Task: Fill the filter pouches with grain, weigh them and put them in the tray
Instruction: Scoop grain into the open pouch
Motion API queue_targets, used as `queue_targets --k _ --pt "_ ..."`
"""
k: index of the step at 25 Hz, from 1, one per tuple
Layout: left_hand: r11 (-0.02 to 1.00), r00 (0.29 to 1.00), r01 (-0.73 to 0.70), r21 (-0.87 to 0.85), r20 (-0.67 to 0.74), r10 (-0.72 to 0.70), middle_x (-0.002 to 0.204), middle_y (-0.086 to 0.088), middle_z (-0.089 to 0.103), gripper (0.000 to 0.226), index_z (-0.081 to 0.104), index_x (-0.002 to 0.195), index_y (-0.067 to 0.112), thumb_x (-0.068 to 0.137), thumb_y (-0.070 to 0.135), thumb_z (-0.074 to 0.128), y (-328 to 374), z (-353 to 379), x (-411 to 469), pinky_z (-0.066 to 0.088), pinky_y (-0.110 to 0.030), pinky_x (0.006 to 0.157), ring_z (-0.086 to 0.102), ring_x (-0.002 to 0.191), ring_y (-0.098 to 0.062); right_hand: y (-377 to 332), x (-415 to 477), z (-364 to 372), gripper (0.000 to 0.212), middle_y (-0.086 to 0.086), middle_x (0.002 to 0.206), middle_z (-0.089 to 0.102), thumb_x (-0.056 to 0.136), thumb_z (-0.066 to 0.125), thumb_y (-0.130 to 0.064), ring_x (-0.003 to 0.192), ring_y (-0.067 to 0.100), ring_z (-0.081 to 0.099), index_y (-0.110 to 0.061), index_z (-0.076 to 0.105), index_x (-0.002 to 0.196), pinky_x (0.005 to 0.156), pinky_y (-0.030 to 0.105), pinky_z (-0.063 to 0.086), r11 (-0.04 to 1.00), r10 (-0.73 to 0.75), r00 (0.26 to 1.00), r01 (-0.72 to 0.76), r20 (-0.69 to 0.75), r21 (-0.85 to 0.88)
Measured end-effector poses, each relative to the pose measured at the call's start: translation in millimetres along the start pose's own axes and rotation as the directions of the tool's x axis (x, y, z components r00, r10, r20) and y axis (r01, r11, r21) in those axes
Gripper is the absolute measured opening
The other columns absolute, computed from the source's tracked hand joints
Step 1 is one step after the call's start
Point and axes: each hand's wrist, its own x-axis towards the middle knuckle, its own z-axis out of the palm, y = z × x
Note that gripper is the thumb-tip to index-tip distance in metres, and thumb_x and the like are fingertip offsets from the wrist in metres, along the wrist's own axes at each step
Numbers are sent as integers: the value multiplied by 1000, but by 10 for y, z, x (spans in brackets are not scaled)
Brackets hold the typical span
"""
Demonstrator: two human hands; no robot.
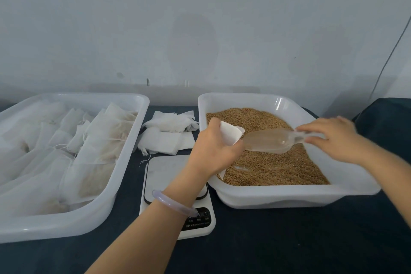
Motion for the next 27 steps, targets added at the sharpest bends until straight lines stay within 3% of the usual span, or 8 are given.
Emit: queue_targets --k 5,8,11,14,20,21,24,27 --pt "999 999 -32 17 -18 32 70 5 47 35 32 76 23 79 29 66 -38 23 19 37 -28 51 47 62 -10 412 7 -394 32 -17 122 53 96 39 -42 121 13 40 -51 47 126 110 40 4 860 144 989 -107 35 -498" --pt "999 999 -39 25 -25 40 69 7 46 37 29 73 26 79 29 66 -34 29 18 33 -26 50 45 61 -8 397 9 -367 32 -21 117 50 96 39 -43 120 11 39 -54 44 126 113 45 1 817 164 980 -70 115 -572" --pt "999 999 -35 17 -16 35 70 6 47 34 32 76 24 77 32 64 -33 25 8 35 -27 51 46 62 -9 223 32 -140 34 -16 127 49 98 41 -38 126 14 36 -48 45 130 114 45 0 876 173 969 -71 175 -477" --pt "999 1000 -18 30 8 17 71 6 48 34 33 80 22 77 34 64 -28 16 2 38 -28 52 49 64 -13 100 37 49 32 -9 133 53 97 46 -34 128 18 42 -38 52 128 114 44 8 969 177 970 -142 166 -203" --pt "999 1000 -11 33 23 10 70 6 48 34 31 77 25 69 42 59 -22 9 -1 37 -28 51 50 64 -16 112 -9 14 31 -1 123 59 95 52 -26 117 22 52 -26 58 124 108 49 29 962 111 991 -126 73 242" --pt "999 1000 -14 31 17 14 71 6 48 35 30 76 25 71 40 62 -26 11 -1 37 -28 51 51 65 -18 129 -6 -16 31 -2 122 59 95 51 -27 117 22 51 -28 58 125 109 47 26 977 116 992 -123 50 172" --pt "999 1000 -22 43 -2 22 71 5 49 35 34 80 22 75 36 65 -35 19 7 38 -28 51 52 67 -19 192 47 -39 32 -8 128 54 97 43 -34 123 19 42 -39 52 128 112 41 3 942 121 992 -109 20 -318" --pt "999 1000 -22 43 3 22 71 5 49 35 35 82 20 75 37 63 -29 27 5 40 -29 53 52 66 -18 108 105 28 33 -13 129 51 98 41 -38 126 16 37 -45 48 129 113 44 -4 892 105 992 -65 66 -448"
